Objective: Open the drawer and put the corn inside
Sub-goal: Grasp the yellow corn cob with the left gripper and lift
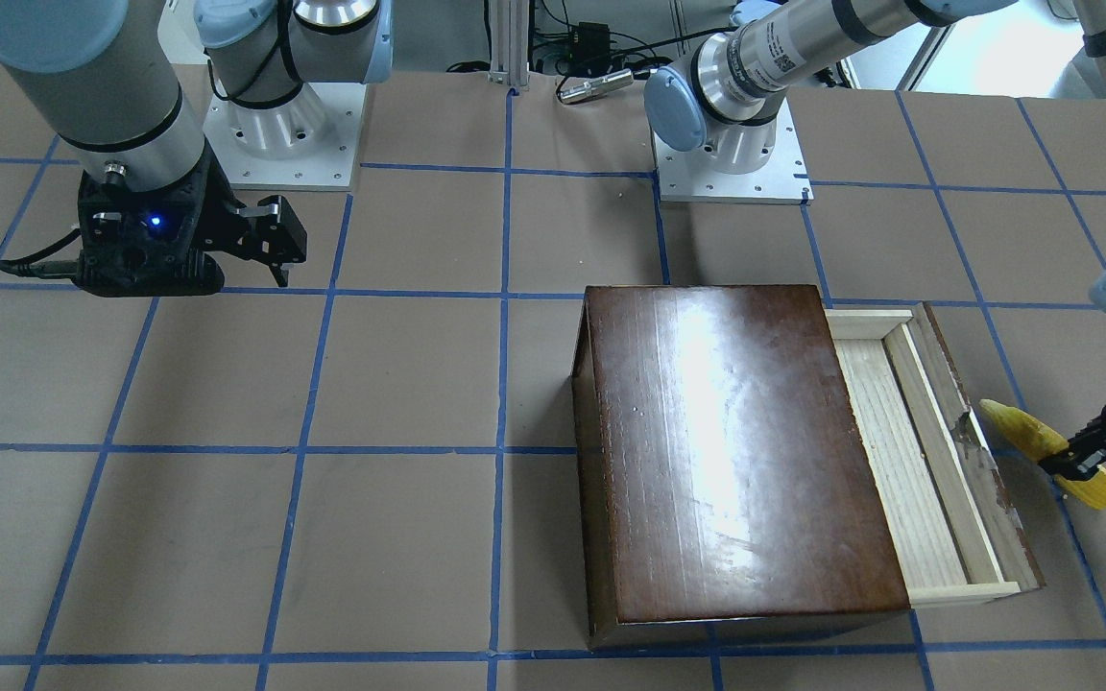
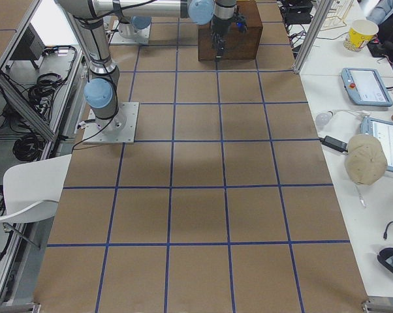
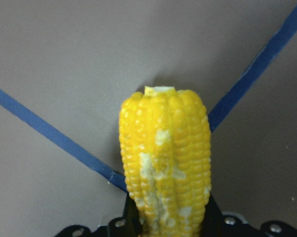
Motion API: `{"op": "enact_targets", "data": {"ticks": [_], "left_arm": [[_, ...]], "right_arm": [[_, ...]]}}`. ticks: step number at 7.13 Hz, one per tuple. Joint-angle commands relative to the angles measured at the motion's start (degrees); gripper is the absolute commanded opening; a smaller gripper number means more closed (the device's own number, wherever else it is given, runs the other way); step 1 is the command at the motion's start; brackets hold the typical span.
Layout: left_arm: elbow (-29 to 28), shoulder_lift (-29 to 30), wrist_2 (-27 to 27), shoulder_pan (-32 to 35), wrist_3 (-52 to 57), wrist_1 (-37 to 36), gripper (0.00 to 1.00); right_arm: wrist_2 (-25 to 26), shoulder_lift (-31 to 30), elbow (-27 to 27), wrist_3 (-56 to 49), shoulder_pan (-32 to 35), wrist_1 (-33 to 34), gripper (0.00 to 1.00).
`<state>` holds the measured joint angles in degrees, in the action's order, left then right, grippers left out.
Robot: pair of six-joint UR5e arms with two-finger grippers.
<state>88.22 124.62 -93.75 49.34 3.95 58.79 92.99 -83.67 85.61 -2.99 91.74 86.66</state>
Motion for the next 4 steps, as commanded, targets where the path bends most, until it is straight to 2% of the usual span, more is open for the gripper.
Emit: {"op": "enact_targets", "data": {"ticks": [1,4], "left_arm": [[-1.64,-1.91,0.41,0.4,1.31,0.53,0.0],[-5.32,-6.48,0.23,1.19,11.74,3.16,0.0]], "right_arm": [[0.0,0.0,0.0,0.0,-0.07,0.0,1.0],[0.09,0.0,0.0,0.0,-0.07,0.0,1.0]]}}
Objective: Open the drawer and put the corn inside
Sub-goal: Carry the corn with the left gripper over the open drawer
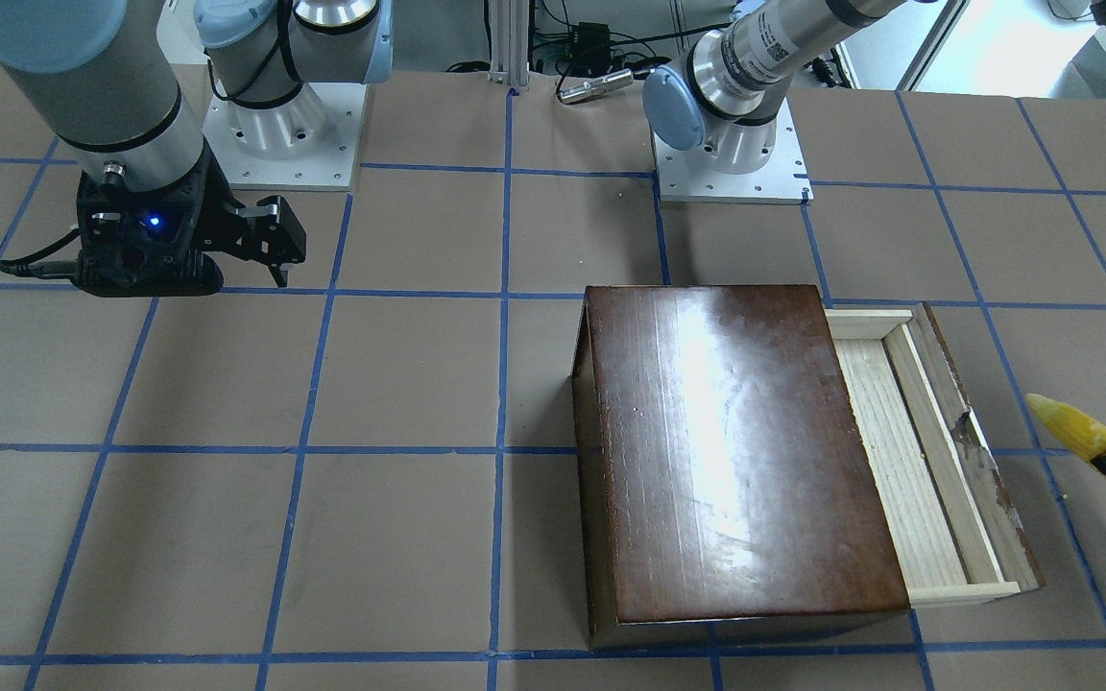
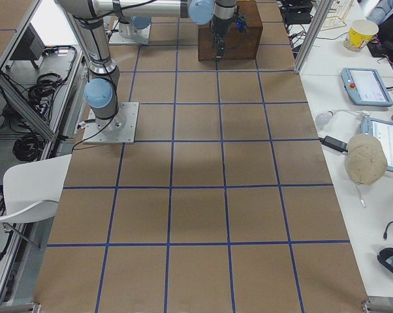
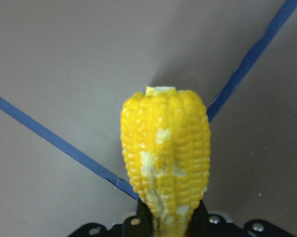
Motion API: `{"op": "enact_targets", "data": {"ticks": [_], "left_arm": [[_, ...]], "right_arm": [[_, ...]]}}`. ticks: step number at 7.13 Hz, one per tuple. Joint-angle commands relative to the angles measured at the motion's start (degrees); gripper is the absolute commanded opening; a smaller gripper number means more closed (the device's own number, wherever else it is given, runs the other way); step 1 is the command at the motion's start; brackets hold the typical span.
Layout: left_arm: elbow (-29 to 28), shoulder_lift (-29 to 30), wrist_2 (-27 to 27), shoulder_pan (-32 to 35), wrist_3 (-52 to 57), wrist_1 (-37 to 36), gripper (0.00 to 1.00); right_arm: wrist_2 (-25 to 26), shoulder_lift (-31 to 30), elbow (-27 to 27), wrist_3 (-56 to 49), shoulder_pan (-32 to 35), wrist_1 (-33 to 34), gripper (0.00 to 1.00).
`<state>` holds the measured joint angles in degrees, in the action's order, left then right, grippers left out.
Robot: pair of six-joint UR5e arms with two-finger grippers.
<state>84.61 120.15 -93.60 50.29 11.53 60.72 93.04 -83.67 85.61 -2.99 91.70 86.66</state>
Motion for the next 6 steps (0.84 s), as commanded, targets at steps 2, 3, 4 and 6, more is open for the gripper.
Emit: {"op": "enact_targets", "data": {"ticks": [2,3,4,6], "left_arm": [[-7.41,-5.26,0.08,4.36,4.99,11.11,0.0],[-9.27,-6.76,0.26,7.17,5.34,15.7,0.0],[-9.37,-7.99,0.43,10.41,5.34,16.7,0.0],[-9.02,-9.75,0.7,14.91,5.34,19.94,0.0]], "right_arm": [[-0.05,0.0,0.0,0.0,-0.03,0.0,1.0],[-0.05,0.0,0.0,0.0,-0.03,0.0,1.0],[-0.05,0.0,0.0,0.0,-0.03,0.0,1.0],[-0.05,0.0,0.0,0.0,-0.03,0.0,1.0]]}}
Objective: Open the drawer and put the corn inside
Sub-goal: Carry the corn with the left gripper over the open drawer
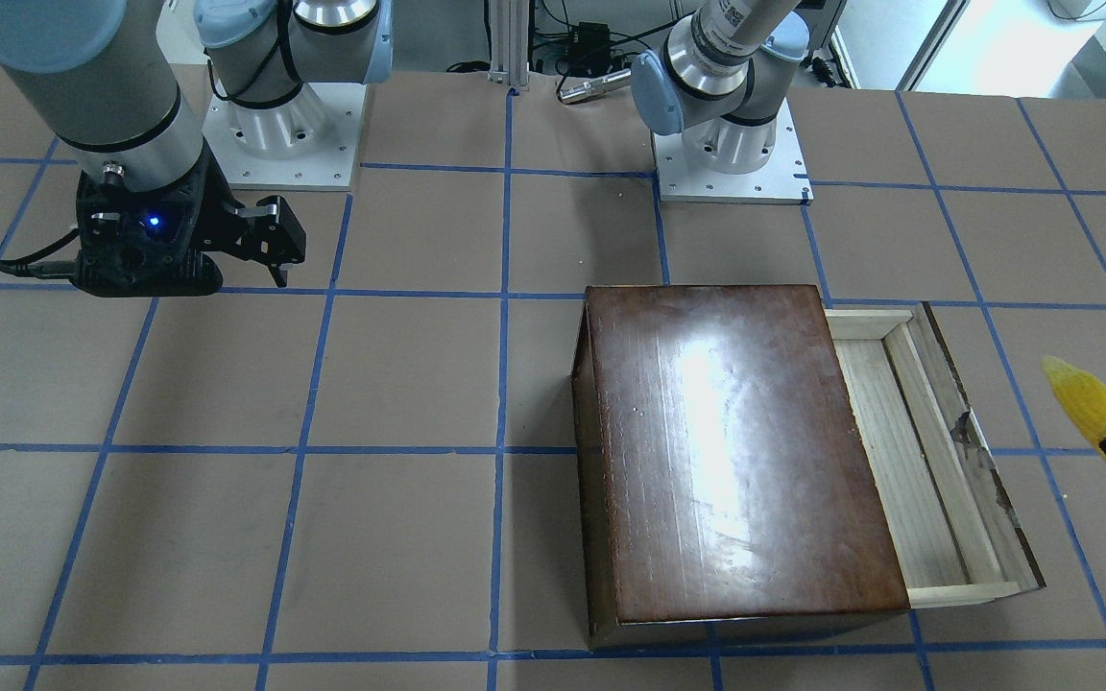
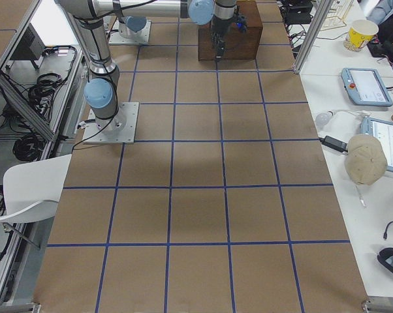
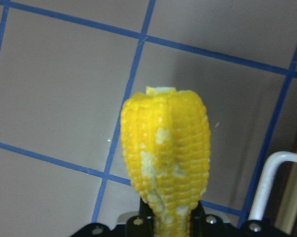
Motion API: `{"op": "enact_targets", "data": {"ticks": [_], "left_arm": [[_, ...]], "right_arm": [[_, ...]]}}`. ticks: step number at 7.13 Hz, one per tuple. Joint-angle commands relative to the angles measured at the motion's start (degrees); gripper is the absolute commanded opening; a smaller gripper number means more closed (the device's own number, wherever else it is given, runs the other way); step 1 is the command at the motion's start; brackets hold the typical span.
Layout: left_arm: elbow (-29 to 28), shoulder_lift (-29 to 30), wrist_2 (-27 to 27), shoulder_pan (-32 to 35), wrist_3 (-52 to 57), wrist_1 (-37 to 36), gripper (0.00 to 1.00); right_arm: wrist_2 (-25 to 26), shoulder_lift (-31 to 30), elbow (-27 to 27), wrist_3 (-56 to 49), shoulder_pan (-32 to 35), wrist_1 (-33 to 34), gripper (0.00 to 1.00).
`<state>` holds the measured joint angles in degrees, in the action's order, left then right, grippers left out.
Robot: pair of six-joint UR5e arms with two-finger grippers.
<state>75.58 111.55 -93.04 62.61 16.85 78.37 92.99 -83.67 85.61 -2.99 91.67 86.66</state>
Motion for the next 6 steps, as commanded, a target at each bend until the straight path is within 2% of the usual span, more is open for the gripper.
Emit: {"op": "enact_targets", "data": {"ticks": [1,4,6], "left_arm": [[0.1,-1.68,0.4,4.26,0.03,4.67,0.0],[1.23,-0.64,1.11,9.8,-0.76,5.48,0.0],[5.0,-0.11,1.46,10.08,-0.85,4.78,0.0]], "right_arm": [[0.0,0.0,0.0,0.0,0.0,0.0,1.0],[0.0,0.0,0.0,0.0,0.09,0.0,1.0],[0.0,0.0,0.0,0.0,0.09,0.0,1.0]]}}
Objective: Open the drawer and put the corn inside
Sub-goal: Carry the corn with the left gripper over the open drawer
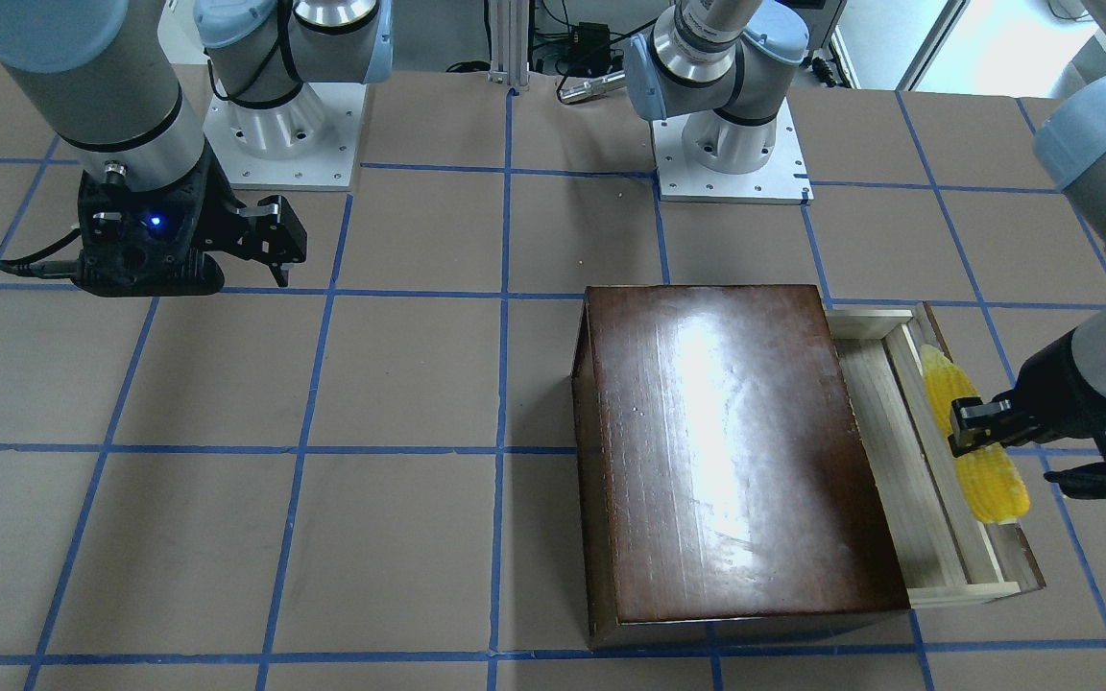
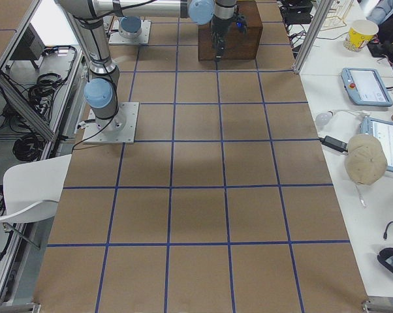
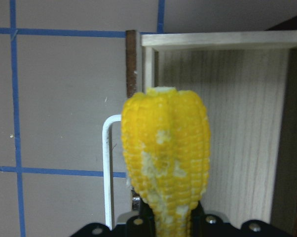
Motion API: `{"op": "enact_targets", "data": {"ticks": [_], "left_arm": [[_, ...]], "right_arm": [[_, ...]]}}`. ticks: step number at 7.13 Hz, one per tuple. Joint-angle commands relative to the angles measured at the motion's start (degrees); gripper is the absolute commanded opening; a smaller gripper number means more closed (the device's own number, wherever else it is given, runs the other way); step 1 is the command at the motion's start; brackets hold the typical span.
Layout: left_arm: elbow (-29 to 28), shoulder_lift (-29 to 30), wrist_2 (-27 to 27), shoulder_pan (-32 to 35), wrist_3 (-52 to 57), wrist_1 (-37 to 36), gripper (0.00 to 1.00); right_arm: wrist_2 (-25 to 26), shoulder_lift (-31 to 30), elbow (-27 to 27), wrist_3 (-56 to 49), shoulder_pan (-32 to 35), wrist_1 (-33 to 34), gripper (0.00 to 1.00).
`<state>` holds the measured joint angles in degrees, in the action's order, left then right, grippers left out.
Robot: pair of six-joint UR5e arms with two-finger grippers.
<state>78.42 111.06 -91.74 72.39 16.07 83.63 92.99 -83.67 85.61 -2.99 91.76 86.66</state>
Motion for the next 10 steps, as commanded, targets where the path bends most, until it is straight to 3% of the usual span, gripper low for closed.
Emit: {"op": "enact_targets", "data": {"ticks": [1,4,5,6,7,8,9,10], "left_arm": [[2.96,0.47,1.46,0.2,0.53,-0.57,0.0],[3.14,2.83,1.74,0.12,0.98,-3.71,0.0],[2.97,3.98,1.65,0.12,1.07,-4.0,0.07],[2.7,4.42,1.74,0.12,0.98,-4.09,0.36],[2.7,4.51,1.74,0.12,0.89,-4.09,0.78],[2.61,4.43,1.74,0.12,0.8,-4.09,0.93],[2.44,3.99,1.74,0.12,0.8,-4.0,1.0],[2.44,3.29,1.48,0.38,0.72,-3.91,1.0]], "right_arm": [[0.0,0.0,0.0,0.0,-0.08,0.0,1.0],[0.0,0.0,0.0,0.0,-0.09,0.0,1.0],[0.0,0.0,0.0,0.0,-0.09,0.0,1.0],[0.0,0.0,0.0,0.0,-0.09,0.0,1.0],[0.0,0.0,0.0,0.0,-0.09,0.0,1.0],[0.0,0.0,0.0,0.0,-0.09,0.0,1.0],[0.0,0.0,0.0,0.0,-0.09,0.0,1.0],[0.0,0.0,0.0,0.0,-0.09,0.0,1.0]]}}
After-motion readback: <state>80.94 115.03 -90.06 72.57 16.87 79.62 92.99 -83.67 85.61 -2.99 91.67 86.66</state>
